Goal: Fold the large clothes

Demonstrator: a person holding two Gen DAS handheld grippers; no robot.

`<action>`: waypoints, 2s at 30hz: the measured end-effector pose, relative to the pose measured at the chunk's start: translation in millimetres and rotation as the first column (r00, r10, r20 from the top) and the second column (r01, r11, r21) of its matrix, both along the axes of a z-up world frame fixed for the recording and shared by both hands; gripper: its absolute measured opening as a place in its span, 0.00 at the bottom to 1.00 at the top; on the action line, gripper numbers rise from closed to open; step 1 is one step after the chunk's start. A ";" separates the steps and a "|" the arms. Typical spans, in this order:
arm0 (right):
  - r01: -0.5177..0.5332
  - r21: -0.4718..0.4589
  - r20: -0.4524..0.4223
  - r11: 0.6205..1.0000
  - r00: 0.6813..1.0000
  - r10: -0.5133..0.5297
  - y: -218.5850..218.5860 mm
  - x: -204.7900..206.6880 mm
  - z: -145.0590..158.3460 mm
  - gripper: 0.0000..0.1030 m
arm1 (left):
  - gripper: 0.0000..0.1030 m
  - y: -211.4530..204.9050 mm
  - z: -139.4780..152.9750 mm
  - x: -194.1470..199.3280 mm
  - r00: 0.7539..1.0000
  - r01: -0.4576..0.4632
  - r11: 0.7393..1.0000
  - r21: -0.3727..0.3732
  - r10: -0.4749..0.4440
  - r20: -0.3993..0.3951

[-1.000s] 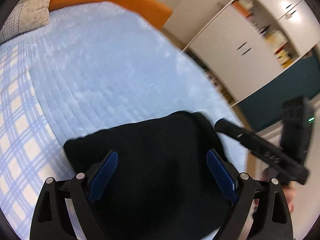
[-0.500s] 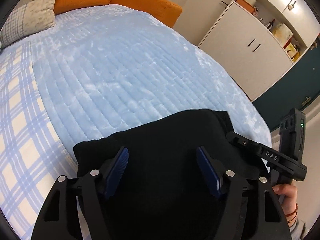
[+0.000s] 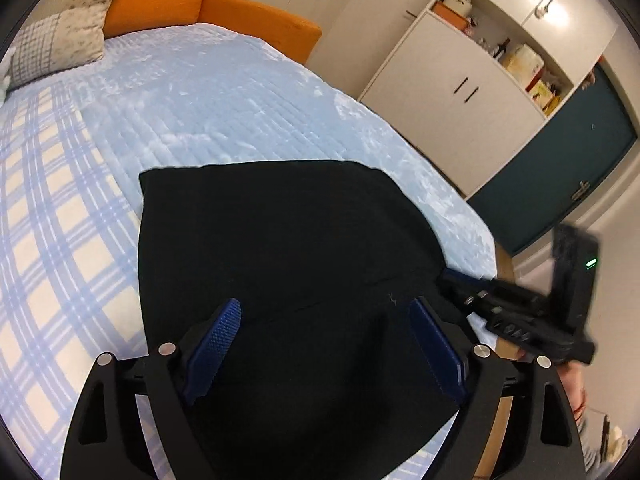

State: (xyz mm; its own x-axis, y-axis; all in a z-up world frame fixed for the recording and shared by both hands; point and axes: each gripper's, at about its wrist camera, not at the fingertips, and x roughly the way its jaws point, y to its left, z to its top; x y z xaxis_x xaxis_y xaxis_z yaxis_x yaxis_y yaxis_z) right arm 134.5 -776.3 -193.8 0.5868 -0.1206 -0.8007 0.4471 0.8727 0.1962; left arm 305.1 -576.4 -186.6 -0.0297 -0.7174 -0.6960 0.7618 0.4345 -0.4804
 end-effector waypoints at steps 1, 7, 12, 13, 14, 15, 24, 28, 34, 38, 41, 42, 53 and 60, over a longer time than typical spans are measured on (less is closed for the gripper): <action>0.012 0.025 0.011 1.000 1.000 -0.012 -1.7 -1.0 -6.5 0.24 | 0.85 -0.3 -0.2 0.2 1.000 -0.004 1.000 0.001 0.004 0.001; 0.018 -0.020 0.059 1.000 0.998 -0.016 16.4 -16.4 16.2 0.28 | 0.85 23.9 23.9 -10.8 0.999 -0.026 0.999 -0.041 0.024 -0.042; -0.039 -0.040 0.154 0.998 0.987 0.045 57.0 -60.1 44.3 0.28 | 0.88 63.8 24.5 -48.4 0.999 -0.041 0.998 -0.043 0.042 0.027; -0.054 -0.043 0.149 0.998 0.987 0.059 65.6 -65.7 42.1 0.28 | 0.88 65.9 19.1 -51.4 0.999 -0.043 0.998 -0.035 0.044 0.020; -0.059 -0.044 0.134 0.997 0.989 0.064 71.2 -67.7 37.3 0.28 | 0.88 68.3 8.8 -55.3 0.999 -0.052 0.998 -0.019 0.052 0.012; -0.061 -0.046 0.112 0.997 0.992 0.065 75.8 -69.2 30.8 0.28 | 0.88 69.0 0.3 -57.1 0.999 -0.053 0.999 -0.006 0.053 0.003; 0.054 -0.017 0.099 0.998 0.994 -0.052 87.3 -70.6 -12.1 0.47 | 0.88 55.7 -26.7 -77.3 0.986 -0.122 0.991 0.059 0.115 0.119; 0.081 -0.097 0.161 0.992 0.985 -0.064 112.6 -83.4 7.5 0.77 | 0.89 71.6 2.9 -106.3 0.965 -0.150 0.988 0.033 0.139 0.221; 0.151 -0.239 0.298 0.959 0.952 -0.076 157.2 -123.1 54.5 0.88 | 0.96 111.8 58.4 -155.1 0.878 -0.232 0.969 -0.084 0.246 0.411; 0.210 -0.356 0.370 0.910 0.927 -0.070 188.6 -155.6 80.2 0.93 | 0.97 136.2 88.3 -182.4 0.806 -0.291 0.942 -0.167 0.335 0.488; 0.233 -0.407 0.395 0.883 0.917 -0.060 204.6 -173.3 87.7 0.94 | 0.97 148.1 96.9 -199.7 0.766 -0.327 0.927 -0.182 0.373 0.524; 0.241 -0.414 0.403 0.878 0.913 -0.060 208.5 -178.8 89.0 0.94 | 0.97 151.9 97.5 -205.1 0.753 -0.338 0.923 -0.183 0.382 0.535; 0.273 -0.391 0.430 0.879 0.898 -0.087 225.7 -203.8 64.3 0.95 | 0.97 166.5 62.7 -227.0 0.738 -0.382 0.914 -0.135 0.390 0.551; 0.261 -0.401 0.411 0.878 0.908 -0.082 228.8 -196.4 44.1 0.95 | 0.97 164.1 47.2 -229.4 0.744 -0.370 0.921 -0.120 0.371 0.556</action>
